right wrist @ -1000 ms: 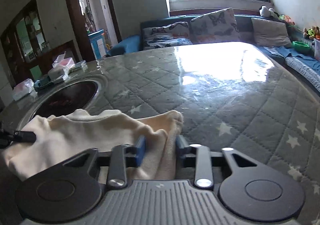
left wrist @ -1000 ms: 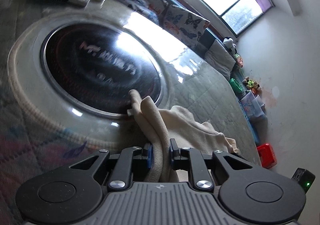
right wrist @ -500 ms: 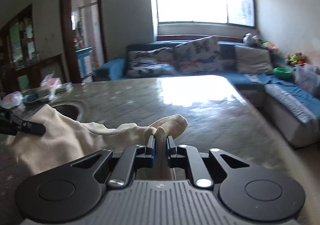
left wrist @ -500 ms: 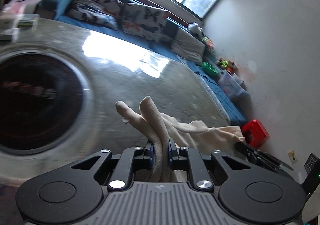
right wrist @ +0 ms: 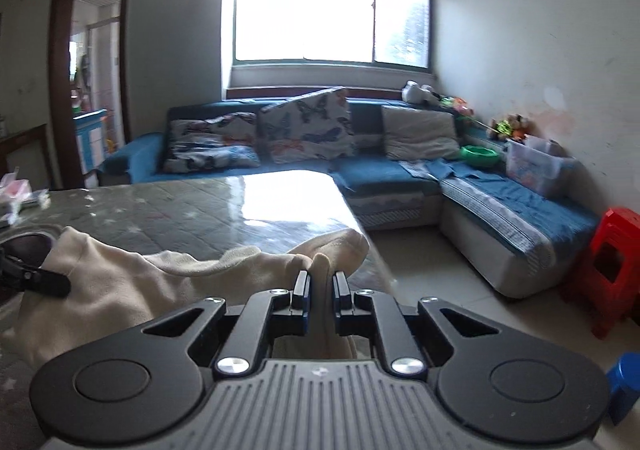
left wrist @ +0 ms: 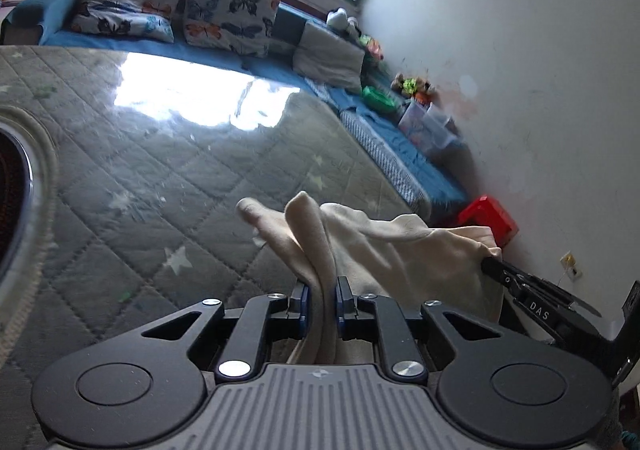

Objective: Fold clothes

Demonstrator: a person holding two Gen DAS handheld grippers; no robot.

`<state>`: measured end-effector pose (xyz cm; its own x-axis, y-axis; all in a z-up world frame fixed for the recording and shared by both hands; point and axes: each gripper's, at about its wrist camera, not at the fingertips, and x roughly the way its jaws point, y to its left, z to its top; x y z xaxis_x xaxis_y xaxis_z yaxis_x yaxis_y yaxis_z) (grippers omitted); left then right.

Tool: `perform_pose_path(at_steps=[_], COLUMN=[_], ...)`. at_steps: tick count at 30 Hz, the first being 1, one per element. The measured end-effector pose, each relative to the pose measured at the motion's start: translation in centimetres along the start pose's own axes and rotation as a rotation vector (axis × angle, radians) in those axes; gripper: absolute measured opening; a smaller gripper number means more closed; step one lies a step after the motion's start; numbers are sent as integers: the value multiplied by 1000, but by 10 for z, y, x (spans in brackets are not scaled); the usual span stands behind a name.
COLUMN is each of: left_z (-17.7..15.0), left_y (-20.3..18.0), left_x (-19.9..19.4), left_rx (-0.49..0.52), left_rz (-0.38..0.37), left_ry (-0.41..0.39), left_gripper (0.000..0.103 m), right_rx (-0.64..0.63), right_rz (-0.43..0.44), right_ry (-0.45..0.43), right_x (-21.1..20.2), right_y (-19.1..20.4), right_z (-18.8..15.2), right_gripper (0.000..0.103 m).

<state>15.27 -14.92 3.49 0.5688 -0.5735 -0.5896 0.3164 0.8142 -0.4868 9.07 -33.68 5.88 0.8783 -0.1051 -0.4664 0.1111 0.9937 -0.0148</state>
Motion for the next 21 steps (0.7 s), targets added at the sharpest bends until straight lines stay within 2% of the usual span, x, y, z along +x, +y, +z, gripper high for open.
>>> perform_pose_path(at_steps=[5, 8, 10, 15, 18, 21], left_z=[-7, -11, -13, -13, -14, -16], left_y=[10, 17, 19, 21, 19, 16], left_x=[13, 13, 12, 9, 3, -6], left_rx=[13, 20, 33, 47, 67, 112], left_rz=[46, 68, 86, 112, 128, 146], left_ry=[52, 67, 67, 63, 51, 35], left_gripper=[18, 21, 21, 23, 34, 41], right_rx=[28, 20, 23, 7, 47, 51], right_rz=[-39, -83, -89, 17, 91, 113], right_ry=[112, 127, 106, 74, 94, 110], right_x=[32, 40, 37, 34, 48, 64], right_y=[-12, -12, -9, 13, 27, 37], right_z=[-24, -32, -31, -22, -16, -14], right_gripper=[12, 15, 15, 15, 15, 19])
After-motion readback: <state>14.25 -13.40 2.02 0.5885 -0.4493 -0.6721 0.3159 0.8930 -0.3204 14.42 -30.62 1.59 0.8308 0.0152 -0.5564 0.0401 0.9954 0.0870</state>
